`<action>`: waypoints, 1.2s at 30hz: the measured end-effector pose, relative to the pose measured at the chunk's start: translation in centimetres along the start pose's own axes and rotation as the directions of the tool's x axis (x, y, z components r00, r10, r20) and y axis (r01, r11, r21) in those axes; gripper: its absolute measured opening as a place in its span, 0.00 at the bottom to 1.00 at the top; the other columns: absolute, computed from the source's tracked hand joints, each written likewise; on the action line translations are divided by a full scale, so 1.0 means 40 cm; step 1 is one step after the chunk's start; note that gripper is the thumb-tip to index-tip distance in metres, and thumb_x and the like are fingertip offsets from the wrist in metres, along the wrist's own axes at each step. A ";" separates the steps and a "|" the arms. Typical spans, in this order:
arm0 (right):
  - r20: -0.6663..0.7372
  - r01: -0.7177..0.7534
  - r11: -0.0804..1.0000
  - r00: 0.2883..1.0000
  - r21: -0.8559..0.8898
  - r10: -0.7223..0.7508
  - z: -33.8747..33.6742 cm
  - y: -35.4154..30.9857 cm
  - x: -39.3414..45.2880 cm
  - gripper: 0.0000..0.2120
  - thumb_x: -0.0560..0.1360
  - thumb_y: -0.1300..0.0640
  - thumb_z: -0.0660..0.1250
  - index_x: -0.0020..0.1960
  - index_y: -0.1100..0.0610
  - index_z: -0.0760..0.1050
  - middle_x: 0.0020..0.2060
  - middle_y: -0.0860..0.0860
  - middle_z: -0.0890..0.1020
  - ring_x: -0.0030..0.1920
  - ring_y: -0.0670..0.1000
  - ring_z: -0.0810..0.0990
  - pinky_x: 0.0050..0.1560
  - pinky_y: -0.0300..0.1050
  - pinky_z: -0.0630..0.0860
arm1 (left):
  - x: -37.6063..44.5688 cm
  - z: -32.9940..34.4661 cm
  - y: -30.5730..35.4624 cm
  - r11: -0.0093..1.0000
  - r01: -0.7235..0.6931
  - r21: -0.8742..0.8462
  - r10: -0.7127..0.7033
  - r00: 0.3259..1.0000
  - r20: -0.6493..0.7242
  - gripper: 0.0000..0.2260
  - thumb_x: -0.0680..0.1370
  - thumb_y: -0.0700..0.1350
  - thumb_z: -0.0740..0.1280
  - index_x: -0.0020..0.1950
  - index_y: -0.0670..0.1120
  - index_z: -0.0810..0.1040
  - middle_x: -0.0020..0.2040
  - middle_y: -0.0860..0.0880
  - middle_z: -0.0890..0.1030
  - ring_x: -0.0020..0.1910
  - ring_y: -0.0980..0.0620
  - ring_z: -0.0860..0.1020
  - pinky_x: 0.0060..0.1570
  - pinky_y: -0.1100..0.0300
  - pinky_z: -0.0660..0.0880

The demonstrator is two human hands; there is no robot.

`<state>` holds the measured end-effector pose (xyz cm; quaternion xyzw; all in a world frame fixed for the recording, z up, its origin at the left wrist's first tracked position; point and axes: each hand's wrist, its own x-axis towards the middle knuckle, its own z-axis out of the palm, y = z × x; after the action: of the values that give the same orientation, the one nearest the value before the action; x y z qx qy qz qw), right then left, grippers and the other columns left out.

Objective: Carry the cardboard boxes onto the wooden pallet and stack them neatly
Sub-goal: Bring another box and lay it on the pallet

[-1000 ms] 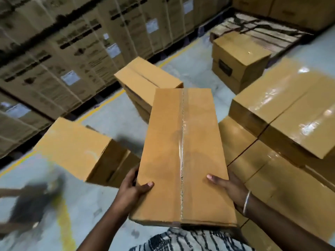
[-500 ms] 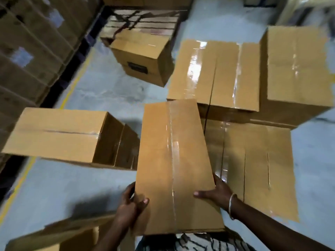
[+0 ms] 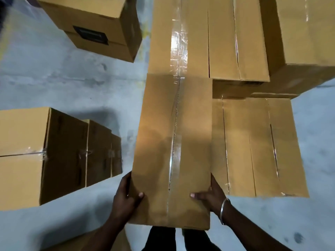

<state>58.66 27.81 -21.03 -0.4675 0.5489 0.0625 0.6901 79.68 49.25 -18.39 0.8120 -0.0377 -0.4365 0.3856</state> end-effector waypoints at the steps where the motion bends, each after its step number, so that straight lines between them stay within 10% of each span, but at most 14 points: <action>1: -0.005 -0.008 1.000 1.000 0.023 0.008 -0.001 0.011 0.021 0.64 0.40 0.48 0.87 0.73 0.46 0.64 0.60 0.49 0.80 0.60 0.56 0.79 0.62 0.61 0.76 | 0.022 0.013 -0.007 1.000 0.004 -0.005 -0.004 1.000 0.002 0.32 0.65 0.52 0.73 0.56 0.82 0.63 0.59 0.69 0.71 0.61 0.51 0.73 0.62 0.44 0.73; 9: 0.014 -0.013 0.986 1.000 0.167 0.011 -0.021 0.073 0.130 0.63 0.45 0.60 0.83 0.75 0.47 0.58 0.62 0.51 0.78 0.59 0.55 0.78 0.47 0.41 0.80 | 0.098 0.086 -0.074 0.999 0.014 -0.034 -0.015 0.999 -0.045 0.32 0.65 0.56 0.74 0.63 0.76 0.63 0.66 0.61 0.72 0.65 0.50 0.72 0.67 0.41 0.70; 19: -0.021 0.048 0.992 0.999 0.116 -0.046 -0.032 0.064 0.145 0.54 0.49 0.59 0.80 0.70 0.41 0.61 0.61 0.43 0.77 0.61 0.54 0.76 0.67 0.55 0.71 | 0.101 0.115 -0.051 1.000 0.005 -0.031 -0.007 0.997 -0.072 0.34 0.69 0.48 0.76 0.61 0.75 0.61 0.72 0.54 0.70 0.72 0.43 0.67 0.69 0.41 0.65; 31: 0.029 0.057 0.997 0.998 0.053 -0.059 -0.069 0.076 0.158 0.58 0.52 0.57 0.82 0.76 0.43 0.57 0.66 0.47 0.75 0.65 0.54 0.74 0.69 0.57 0.70 | 0.071 0.149 -0.052 0.996 0.062 -0.066 -0.072 0.987 -0.147 0.34 0.68 0.47 0.75 0.50 0.86 0.63 0.63 0.60 0.69 0.63 0.50 0.69 0.64 0.42 0.71; 36: 0.058 0.073 0.994 0.995 0.076 -0.077 -0.073 0.082 0.166 0.57 0.55 0.63 0.81 0.76 0.42 0.57 0.65 0.48 0.76 0.64 0.53 0.76 0.67 0.56 0.72 | 0.082 0.151 -0.061 0.991 0.111 -0.071 -0.121 0.980 -0.160 0.36 0.71 0.41 0.74 0.61 0.78 0.63 0.72 0.52 0.69 0.68 0.42 0.69 0.64 0.37 0.71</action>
<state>57.23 24.71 -28.25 -0.4599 0.5116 0.0306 0.7251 76.58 46.06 -24.16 0.8337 0.0550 -0.3910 0.3862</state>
